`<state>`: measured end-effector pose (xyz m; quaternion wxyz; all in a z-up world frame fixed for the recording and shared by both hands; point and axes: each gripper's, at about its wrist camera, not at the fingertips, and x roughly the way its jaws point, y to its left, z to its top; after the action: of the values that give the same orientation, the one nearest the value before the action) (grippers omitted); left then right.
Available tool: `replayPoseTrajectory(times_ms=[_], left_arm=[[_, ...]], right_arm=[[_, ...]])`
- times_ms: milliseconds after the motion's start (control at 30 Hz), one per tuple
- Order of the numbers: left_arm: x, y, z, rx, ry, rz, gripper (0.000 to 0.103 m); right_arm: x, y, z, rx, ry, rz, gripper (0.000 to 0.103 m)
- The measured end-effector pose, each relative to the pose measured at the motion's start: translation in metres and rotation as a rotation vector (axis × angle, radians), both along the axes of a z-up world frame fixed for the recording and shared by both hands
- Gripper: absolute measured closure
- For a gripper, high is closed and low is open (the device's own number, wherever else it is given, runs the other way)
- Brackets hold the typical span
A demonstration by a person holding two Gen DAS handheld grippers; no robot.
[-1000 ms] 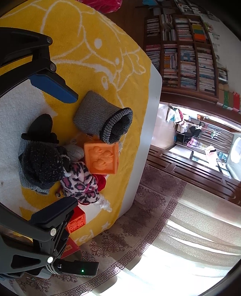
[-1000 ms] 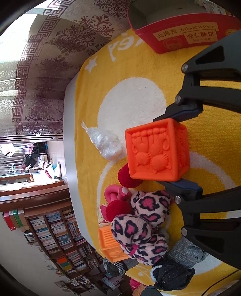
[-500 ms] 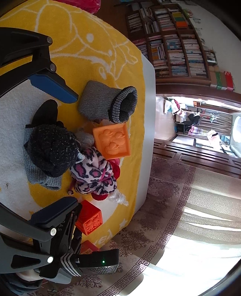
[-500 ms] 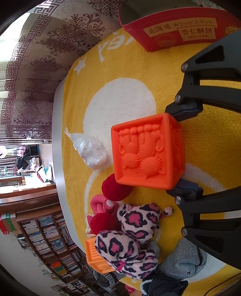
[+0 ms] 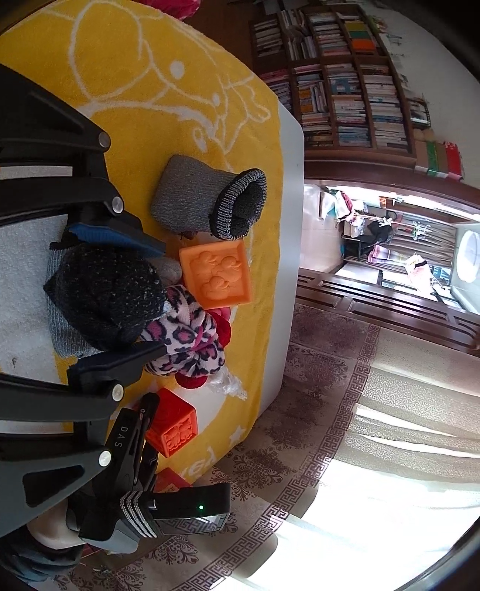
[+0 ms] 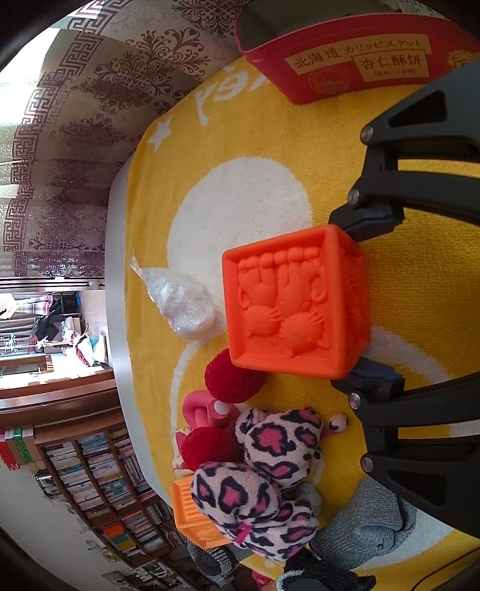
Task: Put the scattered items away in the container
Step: 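Grasp the orange rubber cube with the right gripper while the left gripper grasps the black knit hat, then lift the orange cube and black hat and carry both to the red box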
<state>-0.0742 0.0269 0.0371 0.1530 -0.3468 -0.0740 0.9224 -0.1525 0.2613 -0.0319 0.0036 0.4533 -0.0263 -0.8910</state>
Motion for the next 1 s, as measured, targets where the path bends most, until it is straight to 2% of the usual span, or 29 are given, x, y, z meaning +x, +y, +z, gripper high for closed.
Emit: replayPoseTrajectory(times_ms=[400,1000], left_arm=[[0.006,-0.007,0.007,0.044,0.028,-0.007,0.054],[0.017,-0.001,0.017,-0.008,0.099,0.020,0.054]], right_arm=[[0.005,0.005,0.010,-0.042,0.065,-0.029,0.047],[0.020,0.016,0.027,-0.031,0.169,-0.093,0.047]])
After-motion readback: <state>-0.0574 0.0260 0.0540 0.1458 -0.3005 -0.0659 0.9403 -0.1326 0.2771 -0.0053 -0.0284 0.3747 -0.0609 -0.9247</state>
